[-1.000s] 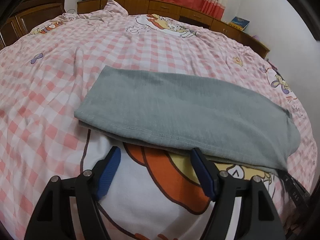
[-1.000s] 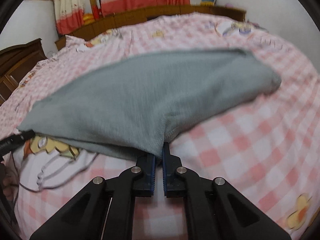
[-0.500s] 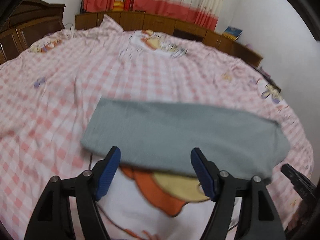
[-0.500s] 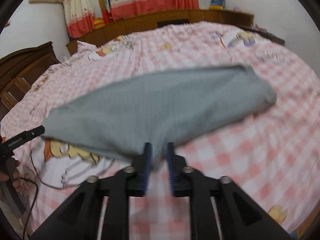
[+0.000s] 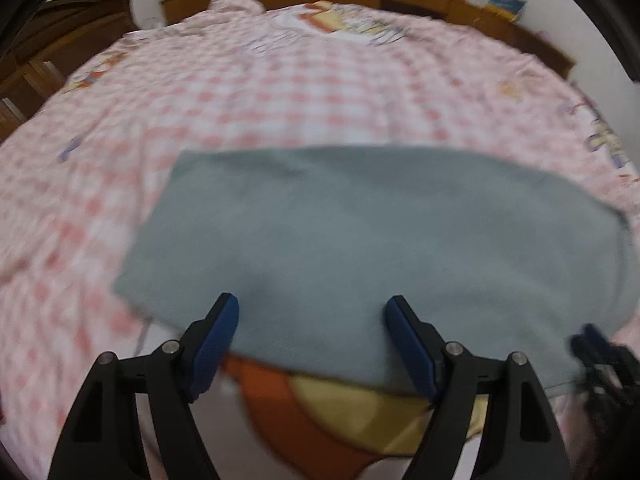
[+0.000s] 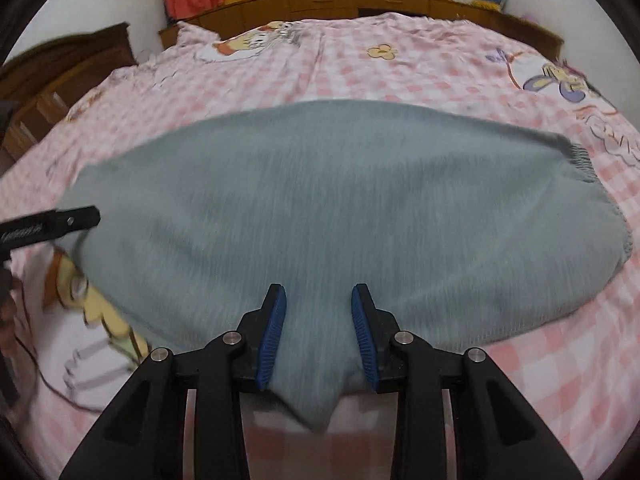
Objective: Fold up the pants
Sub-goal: 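Pinch the folded pants edge with the right gripper and smooth it, then move the left gripper to the leg-end of the grey sweatpants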
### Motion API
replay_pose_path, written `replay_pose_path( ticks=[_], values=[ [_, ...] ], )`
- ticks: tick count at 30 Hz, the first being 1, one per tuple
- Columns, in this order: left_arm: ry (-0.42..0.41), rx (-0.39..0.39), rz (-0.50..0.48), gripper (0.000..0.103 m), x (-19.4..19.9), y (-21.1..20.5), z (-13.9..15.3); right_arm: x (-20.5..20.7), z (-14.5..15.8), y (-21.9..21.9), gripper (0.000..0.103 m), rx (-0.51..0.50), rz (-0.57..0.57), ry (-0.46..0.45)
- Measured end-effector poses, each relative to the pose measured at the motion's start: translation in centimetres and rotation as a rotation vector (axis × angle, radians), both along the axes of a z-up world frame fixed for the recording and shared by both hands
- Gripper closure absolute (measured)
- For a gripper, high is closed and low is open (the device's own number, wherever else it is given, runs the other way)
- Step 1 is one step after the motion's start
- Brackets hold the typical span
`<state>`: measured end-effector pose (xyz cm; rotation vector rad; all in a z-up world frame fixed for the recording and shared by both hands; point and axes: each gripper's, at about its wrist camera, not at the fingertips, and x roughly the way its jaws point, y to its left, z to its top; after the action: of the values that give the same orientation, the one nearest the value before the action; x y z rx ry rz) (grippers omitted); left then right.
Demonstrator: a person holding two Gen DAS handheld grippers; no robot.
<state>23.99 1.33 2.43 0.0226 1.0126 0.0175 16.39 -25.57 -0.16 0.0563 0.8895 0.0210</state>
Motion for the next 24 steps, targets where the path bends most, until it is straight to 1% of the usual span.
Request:
replay_pose_path(
  ticks=[3, 4, 6, 8, 11, 12, 14, 17, 18, 19, 21, 22, 24],
  values=[
    [0.023, -0.028, 0.061, 0.020, -1.3, 2.4, -1.2, -1.3, -0.2, -0.4, 0.068, 0.011, 0.025, 0.002],
    [0.027, -0.056, 0.069, 0.020, -1.6, 3.1, -1.4, -1.7, -0.3, -0.6, 0.068, 0.018, 0.034, 0.000],
    [0.030, -0.080, 0.077, 0.020, -2.1, 3.8, -1.2, -2.3, -0.4, -0.8, 0.068, 0.024, 0.045, -0.005],
    [0.024, -0.062, 0.085, 0.020, -2.4, 4.1, -0.7, -2.9, -0.3, -0.8, 0.068, 0.024, 0.045, -0.012],
    [-0.012, -0.027, 0.162, 0.021, -3.1, 5.1, 0.2, -4.0, -0.2, -0.5, 0.068, -0.007, 0.048, -0.027],
    [-0.022, -0.033, 0.194, 0.022, -3.4, 5.9, 0.5, -4.4, -0.1, -0.3, 0.068, -0.020, 0.051, -0.034],
    [-0.024, -0.063, 0.224, 0.022, -3.7, 7.0, 1.0, -5.0, 0.0, -0.2, 0.068, -0.038, 0.059, -0.043],
    [-0.032, -0.036, 0.258, 0.022, -3.7, 8.3, 1.7, -5.9, 0.3, -0.6, 0.065, -0.032, 0.067, -0.035],
    [-0.041, -0.049, 0.266, 0.022, -3.7, 8.8, 2.0, -6.1, 0.3, -0.8, 0.062, -0.025, 0.068, -0.027],
    [-0.043, -0.068, 0.269, 0.022, -3.6, 9.3, 2.2, -6.4, 0.3, -1.1, 0.062, -0.013, 0.071, -0.030],
    [-0.036, -0.134, 0.286, 0.022, -3.2, 10.0, 2.3, -6.8, 0.7, -1.7, 0.062, 0.003, 0.064, -0.054],
    [-0.032, -0.150, 0.297, 0.022, -2.9, 10.2, 2.3, -7.0, 1.1, -2.0, 0.062, 0.006, 0.053, -0.072],
    [-0.026, -0.143, 0.325, 0.022, -2.0, 10.5, 1.9, -7.2, 1.7, -2.5, 0.061, 0.015, 0.030, -0.109]
  ],
)
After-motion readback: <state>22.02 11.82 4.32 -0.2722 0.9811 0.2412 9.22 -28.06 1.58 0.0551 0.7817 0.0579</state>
